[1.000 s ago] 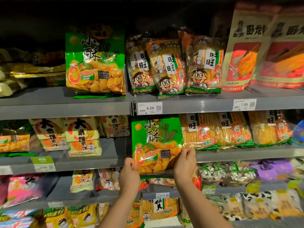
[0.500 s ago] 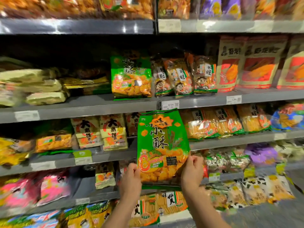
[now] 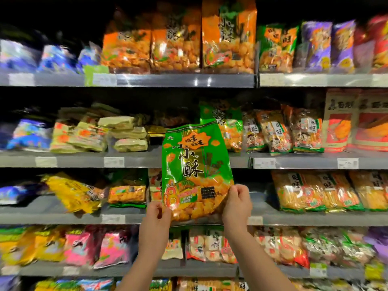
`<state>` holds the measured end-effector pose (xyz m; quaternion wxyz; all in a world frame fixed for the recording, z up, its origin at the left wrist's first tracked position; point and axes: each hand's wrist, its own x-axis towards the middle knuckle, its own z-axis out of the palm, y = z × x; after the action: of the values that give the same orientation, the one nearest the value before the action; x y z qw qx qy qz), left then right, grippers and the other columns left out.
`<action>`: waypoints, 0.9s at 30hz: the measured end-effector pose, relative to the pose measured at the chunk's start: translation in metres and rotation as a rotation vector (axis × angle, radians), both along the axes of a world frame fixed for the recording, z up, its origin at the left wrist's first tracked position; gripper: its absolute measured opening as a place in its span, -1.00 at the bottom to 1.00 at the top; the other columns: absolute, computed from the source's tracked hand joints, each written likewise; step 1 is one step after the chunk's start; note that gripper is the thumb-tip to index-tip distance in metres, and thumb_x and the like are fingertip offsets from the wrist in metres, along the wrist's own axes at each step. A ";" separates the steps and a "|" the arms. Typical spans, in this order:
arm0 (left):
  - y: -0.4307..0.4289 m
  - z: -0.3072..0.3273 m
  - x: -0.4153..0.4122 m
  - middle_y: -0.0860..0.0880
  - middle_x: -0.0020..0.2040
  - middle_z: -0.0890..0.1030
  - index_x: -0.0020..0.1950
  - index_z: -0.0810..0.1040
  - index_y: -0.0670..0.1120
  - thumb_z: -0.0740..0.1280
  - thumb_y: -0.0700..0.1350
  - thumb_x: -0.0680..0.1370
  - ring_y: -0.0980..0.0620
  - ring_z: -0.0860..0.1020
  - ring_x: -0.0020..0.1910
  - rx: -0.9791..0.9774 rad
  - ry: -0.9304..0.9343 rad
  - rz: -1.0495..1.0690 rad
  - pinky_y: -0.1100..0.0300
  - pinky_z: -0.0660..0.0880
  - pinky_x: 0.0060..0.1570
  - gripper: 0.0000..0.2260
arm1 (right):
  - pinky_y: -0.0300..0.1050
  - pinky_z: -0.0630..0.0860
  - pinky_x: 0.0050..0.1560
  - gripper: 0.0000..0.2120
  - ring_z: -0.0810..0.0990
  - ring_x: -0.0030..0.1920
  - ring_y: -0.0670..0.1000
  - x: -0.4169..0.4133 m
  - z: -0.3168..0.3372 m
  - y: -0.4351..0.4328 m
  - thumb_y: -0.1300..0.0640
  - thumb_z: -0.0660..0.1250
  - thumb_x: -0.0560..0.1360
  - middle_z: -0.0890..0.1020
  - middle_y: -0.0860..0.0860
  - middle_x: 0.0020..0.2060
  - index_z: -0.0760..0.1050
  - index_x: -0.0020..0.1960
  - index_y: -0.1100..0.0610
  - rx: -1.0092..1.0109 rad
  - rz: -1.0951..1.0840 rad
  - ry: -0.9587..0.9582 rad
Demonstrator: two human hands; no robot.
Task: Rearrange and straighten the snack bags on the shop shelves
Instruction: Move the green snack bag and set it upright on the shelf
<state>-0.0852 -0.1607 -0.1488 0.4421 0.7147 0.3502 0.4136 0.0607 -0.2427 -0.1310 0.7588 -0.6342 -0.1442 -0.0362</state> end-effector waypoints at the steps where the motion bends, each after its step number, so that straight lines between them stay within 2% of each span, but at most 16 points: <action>1: 0.006 0.007 -0.001 -0.04 -0.15 0.53 0.02 0.40 -0.04 0.24 -0.03 0.56 -0.04 0.49 -0.21 0.012 0.010 -0.002 -0.09 0.46 -0.16 -0.89 | -0.03 0.34 -0.19 -0.82 0.37 -0.31 -0.05 0.002 0.009 0.010 0.22 0.15 0.55 0.43 -0.03 -0.35 0.38 -0.23 0.16 0.010 0.022 -0.004; 3: 0.018 0.019 0.001 0.02 0.10 0.50 0.25 0.35 -0.01 0.30 0.02 0.52 0.00 0.49 0.02 0.027 0.044 0.001 0.08 0.39 -0.12 -0.66 | -0.08 0.29 -0.26 -0.76 0.34 -0.32 -0.05 0.009 0.026 0.030 0.24 0.14 0.54 0.41 -0.04 -0.37 0.34 -0.29 0.10 0.024 0.047 -0.047; 4: 0.025 0.024 0.003 0.03 0.16 0.46 0.33 0.29 -0.01 0.33 0.01 0.50 0.01 0.46 0.09 0.041 0.062 0.005 0.13 0.36 -0.07 -0.56 | -0.12 0.27 -0.28 -0.74 0.33 -0.33 -0.07 0.013 0.035 0.041 0.25 0.14 0.54 0.40 -0.05 -0.37 0.31 -0.31 0.07 0.034 0.062 -0.068; 6: 0.036 0.033 0.009 0.09 0.13 0.41 0.40 0.22 -0.01 0.39 -0.03 0.47 0.08 0.42 0.07 0.091 0.086 0.019 0.19 0.37 -0.02 -0.43 | -0.14 0.25 -0.29 -0.74 0.32 -0.34 -0.09 0.022 0.050 0.062 0.23 0.13 0.56 0.39 -0.05 -0.36 0.31 -0.30 0.06 0.049 0.096 -0.089; 8: 0.052 0.040 0.019 0.10 0.09 0.43 0.43 0.19 0.01 0.43 -0.01 0.42 0.07 0.44 0.06 0.143 0.123 0.068 0.17 0.44 0.00 -0.34 | -0.11 0.26 -0.27 -0.77 0.32 -0.33 -0.08 0.033 0.065 0.084 0.20 0.11 0.57 0.40 -0.05 -0.35 0.33 -0.26 0.08 0.062 0.135 -0.104; 11: 0.080 0.048 0.034 -0.03 0.16 0.48 0.44 0.18 0.00 0.42 0.09 0.41 -0.03 0.48 0.13 0.202 0.186 0.185 0.07 0.52 0.00 -0.31 | -0.09 0.27 -0.26 -0.78 0.33 -0.30 -0.04 0.048 0.086 0.114 0.18 0.09 0.59 0.39 -0.03 -0.34 0.35 -0.22 0.11 0.080 0.176 -0.142; 14: 0.103 0.058 0.049 0.00 -0.11 0.53 0.49 0.04 -0.05 0.31 0.13 0.48 0.02 0.53 -0.15 0.188 0.243 0.203 0.23 0.43 -0.31 -0.29 | -0.08 0.28 -0.23 -0.80 0.35 -0.26 -0.04 0.064 0.100 0.144 0.16 0.07 0.60 0.39 -0.04 -0.30 0.38 -0.15 0.16 0.079 0.169 -0.132; 16: 0.113 0.064 0.060 0.09 -0.18 0.53 0.52 -0.07 -0.06 0.27 0.13 0.51 0.08 0.51 -0.23 0.192 0.249 0.189 0.25 0.40 -0.33 -0.26 | -0.07 0.29 -0.21 -0.80 0.37 -0.20 0.01 0.074 0.106 0.162 0.15 0.06 0.60 0.40 -0.04 -0.29 0.39 -0.12 0.17 0.075 0.167 -0.147; 17: 0.118 0.067 0.066 0.11 -0.14 0.56 0.52 -0.14 -0.05 0.27 0.11 0.51 0.10 0.52 -0.22 0.184 0.208 0.177 0.23 0.43 -0.28 -0.24 | -0.07 0.29 -0.17 -0.81 0.38 -0.17 0.04 0.079 0.108 0.170 0.15 0.06 0.60 0.40 -0.04 -0.28 0.39 -0.11 0.18 0.072 0.163 -0.157; 19: 0.128 0.071 0.079 0.08 0.08 0.58 0.51 -0.25 0.01 0.29 0.04 0.52 0.12 0.54 -0.15 0.181 0.106 0.151 0.22 0.46 -0.16 -0.19 | -0.06 0.30 -0.14 -0.82 0.39 -0.14 0.05 0.088 0.110 0.184 0.16 0.06 0.60 0.40 -0.04 -0.27 0.39 -0.10 0.16 0.069 0.155 -0.152; 21: 0.138 0.075 0.090 0.03 0.28 0.48 0.49 -0.29 0.08 0.30 0.03 0.52 0.15 0.51 -0.07 0.212 0.093 0.118 0.29 0.42 -0.13 -0.19 | -0.07 0.29 -0.23 -0.82 0.37 -0.20 0.04 0.096 0.111 0.196 0.17 0.06 0.60 0.39 -0.04 -0.29 0.37 -0.13 0.14 0.062 0.147 -0.141; 23: 0.148 0.076 0.101 0.02 0.38 0.38 0.47 -0.25 0.19 0.27 0.05 0.53 0.13 0.51 0.09 0.261 0.135 0.066 0.30 0.42 -0.03 -0.25 | -0.12 0.28 -0.30 -0.80 0.35 -0.24 0.02 0.104 0.109 0.206 0.19 0.06 0.60 0.37 -0.03 -0.31 0.35 -0.18 0.13 0.069 0.139 -0.158; 25: 0.159 0.075 0.110 0.03 0.44 0.30 0.45 -0.18 0.28 0.23 0.08 0.54 0.07 0.42 0.29 0.315 0.210 0.008 0.19 0.42 0.16 -0.34 | -0.19 0.28 -0.29 -0.81 0.33 -0.27 -0.01 0.110 0.107 0.216 0.20 0.06 0.60 0.37 -0.03 -0.32 0.37 -0.15 0.18 0.080 0.139 -0.171; 27: 0.171 0.073 0.116 0.02 0.45 0.28 0.47 -0.12 0.26 0.20 0.09 0.56 0.09 0.41 0.29 0.345 0.259 -0.033 0.17 0.42 0.20 -0.39 | -0.21 0.27 -0.31 -0.82 0.32 -0.30 -0.05 0.114 0.106 0.223 0.19 0.05 0.61 0.36 -0.04 -0.32 0.38 -0.10 0.19 0.078 0.142 -0.179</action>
<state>0.0312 0.0103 -0.0757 0.2710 0.8326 0.3165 0.3649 0.1749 -0.0197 -0.0247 0.7675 -0.5868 -0.2545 -0.0443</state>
